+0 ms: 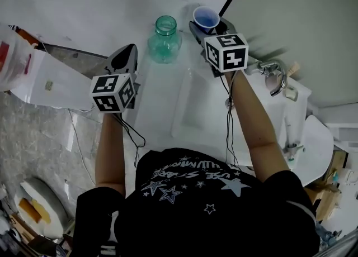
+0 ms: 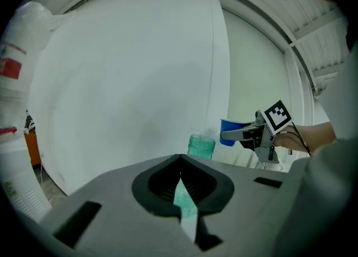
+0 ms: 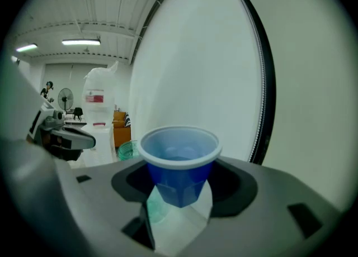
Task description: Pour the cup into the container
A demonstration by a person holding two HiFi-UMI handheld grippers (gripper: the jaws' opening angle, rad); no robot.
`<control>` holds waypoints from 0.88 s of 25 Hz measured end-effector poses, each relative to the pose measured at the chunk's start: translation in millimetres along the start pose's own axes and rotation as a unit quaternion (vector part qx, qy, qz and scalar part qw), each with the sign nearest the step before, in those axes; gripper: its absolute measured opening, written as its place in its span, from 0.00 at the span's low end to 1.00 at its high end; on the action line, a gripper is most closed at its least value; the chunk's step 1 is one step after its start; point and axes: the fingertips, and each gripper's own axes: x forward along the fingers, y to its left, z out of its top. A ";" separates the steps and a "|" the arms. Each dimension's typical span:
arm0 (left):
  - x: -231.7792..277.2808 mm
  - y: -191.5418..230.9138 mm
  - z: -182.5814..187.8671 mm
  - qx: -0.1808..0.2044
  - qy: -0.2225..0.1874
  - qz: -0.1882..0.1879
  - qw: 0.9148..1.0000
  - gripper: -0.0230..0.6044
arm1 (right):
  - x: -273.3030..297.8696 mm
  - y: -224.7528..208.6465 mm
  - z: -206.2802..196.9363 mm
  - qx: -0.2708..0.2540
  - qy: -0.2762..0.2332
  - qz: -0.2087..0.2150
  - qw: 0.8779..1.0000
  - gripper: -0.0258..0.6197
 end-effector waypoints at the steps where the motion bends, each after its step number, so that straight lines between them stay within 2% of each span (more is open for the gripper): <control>1: 1.2 1.2 0.8 -0.001 -0.001 0.000 1.000 0.05 | 2.8 2.2 3.0 -0.007 -0.001 0.002 1.000 0.46; 7: 8.8 5.0 0.0 -0.008 0.000 0.002 1.000 0.05 | 13.4 10.9 4.8 -0.010 -0.004 0.014 1.000 0.46; 13: 11.2 12.8 -4.1 -0.012 0.003 0.004 1.000 0.05 | 23.6 16.3 5.7 -0.091 0.013 -0.002 0.996 0.46; 22: 14.5 14.1 -8.7 -0.022 0.006 -0.001 1.000 0.05 | 31.4 24.5 20.6 -0.175 0.029 -0.027 0.984 0.46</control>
